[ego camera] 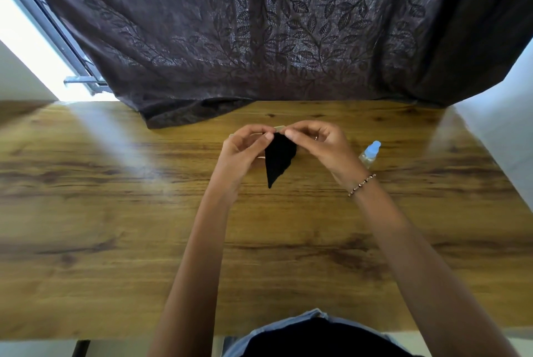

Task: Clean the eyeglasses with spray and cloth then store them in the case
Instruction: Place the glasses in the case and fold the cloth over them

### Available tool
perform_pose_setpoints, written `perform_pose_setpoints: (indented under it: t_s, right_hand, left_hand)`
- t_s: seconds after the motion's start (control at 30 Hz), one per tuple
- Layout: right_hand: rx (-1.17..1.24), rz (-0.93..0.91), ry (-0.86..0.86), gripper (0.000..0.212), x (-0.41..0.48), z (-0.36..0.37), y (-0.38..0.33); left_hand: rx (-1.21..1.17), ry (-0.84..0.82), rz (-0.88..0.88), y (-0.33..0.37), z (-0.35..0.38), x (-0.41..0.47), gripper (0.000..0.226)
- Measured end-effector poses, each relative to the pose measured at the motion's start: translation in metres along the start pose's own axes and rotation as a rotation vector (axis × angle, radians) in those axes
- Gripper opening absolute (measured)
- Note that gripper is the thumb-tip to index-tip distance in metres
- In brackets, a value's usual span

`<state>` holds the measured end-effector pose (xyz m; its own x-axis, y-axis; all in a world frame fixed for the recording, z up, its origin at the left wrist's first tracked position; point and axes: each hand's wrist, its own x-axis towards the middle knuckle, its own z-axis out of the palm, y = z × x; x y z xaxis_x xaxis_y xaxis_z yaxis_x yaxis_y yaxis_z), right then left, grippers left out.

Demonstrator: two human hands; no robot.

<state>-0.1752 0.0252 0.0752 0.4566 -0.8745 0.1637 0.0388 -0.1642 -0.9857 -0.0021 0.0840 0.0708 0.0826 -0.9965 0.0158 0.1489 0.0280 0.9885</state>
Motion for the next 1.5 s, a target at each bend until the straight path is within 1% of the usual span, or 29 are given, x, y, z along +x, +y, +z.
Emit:
perform_pose_setpoints:
  t_s: [0.07, 0.13, 0.2, 0.33, 0.47, 0.57, 0.63, 0.73, 0.83, 0.93, 0.97, 1.07, 1.2, 1.33, 1.4, 1.5]
  right_hand:
    - [0.010, -0.005, 0.030, 0.010, 0.0002, 0.0001, -0.0006]
    - [-0.033, -0.007, 0.051, 0.016, 0.0014, -0.0006, 0.0013]
    - [-0.078, 0.005, 0.063, 0.020, 0.0025, -0.0005, 0.0028]
    - [-0.085, 0.029, 0.062, 0.013, 0.0015, 0.0015, 0.0055]
    - [-0.039, 0.051, 0.046, 0.013, 0.0001, 0.0033, 0.0073]
    - [0.010, 0.043, 0.030, 0.016, -0.0001, 0.0023, 0.0060]
    - [0.052, 0.050, 0.026, 0.016, 0.0001, 0.0012, 0.0043]
    - [0.093, 0.062, 0.053, 0.010, 0.0002, 0.0017, 0.0018]
    - [0.031, 0.027, 0.077, 0.010, 0.0018, 0.0018, 0.0009]
    - [-0.004, 0.030, 0.090, 0.022, 0.0032, 0.0014, 0.0001]
    - [-0.019, 0.033, 0.088, 0.023, 0.0035, 0.0010, 0.0002]
    - [-0.057, 0.019, 0.090, 0.014, 0.0023, 0.0017, 0.0011]
    - [-0.124, -0.005, 0.067, 0.008, -0.0007, 0.0034, 0.0035]
    - [-0.055, 0.039, 0.062, 0.009, -0.0015, 0.0058, 0.0029]
    - [-0.028, 0.042, 0.072, 0.010, -0.0011, 0.0059, 0.0016]
    - [-0.019, 0.047, 0.062, 0.022, -0.0002, 0.0042, 0.0001]
  left_hand:
    - [0.003, -0.024, 0.016, -0.0009, -0.0008, 0.0010, 0.017]
    - [0.019, -0.018, 0.009, -0.0021, -0.0006, 0.0020, 0.024]
    - [0.034, 0.007, -0.002, -0.0037, -0.0002, 0.0030, 0.022]
    - [0.062, 0.043, -0.036, -0.0059, -0.0011, 0.0020, 0.015]
    - [0.077, 0.048, -0.032, -0.0031, -0.0022, 0.0016, 0.015]
    - [0.075, 0.075, -0.043, -0.0019, -0.0009, 0.0021, 0.008]
    - [0.082, 0.093, -0.033, -0.0021, -0.0015, 0.0031, 0.012]
    - [0.086, 0.065, -0.007, -0.0020, -0.0034, 0.0043, 0.014]
    - [0.060, 0.064, -0.018, -0.0019, -0.0028, 0.0062, 0.018]
    - [-0.001, 0.080, -0.097, -0.0011, -0.0005, 0.0062, 0.014]
    - [0.008, 0.075, -0.129, -0.0007, 0.0003, 0.0056, 0.016]
    - [0.091, 0.060, -0.173, -0.0009, 0.0003, 0.0050, 0.018]
    - [0.149, 0.074, -0.132, -0.0032, -0.0019, 0.0059, 0.018]
    - [0.078, 0.050, -0.060, -0.0025, -0.0041, 0.0042, 0.009]
    - [0.049, 0.027, -0.039, -0.0022, -0.0048, 0.0043, 0.012]
    - [-0.012, 0.046, -0.084, -0.0015, -0.0037, 0.0043, 0.015]
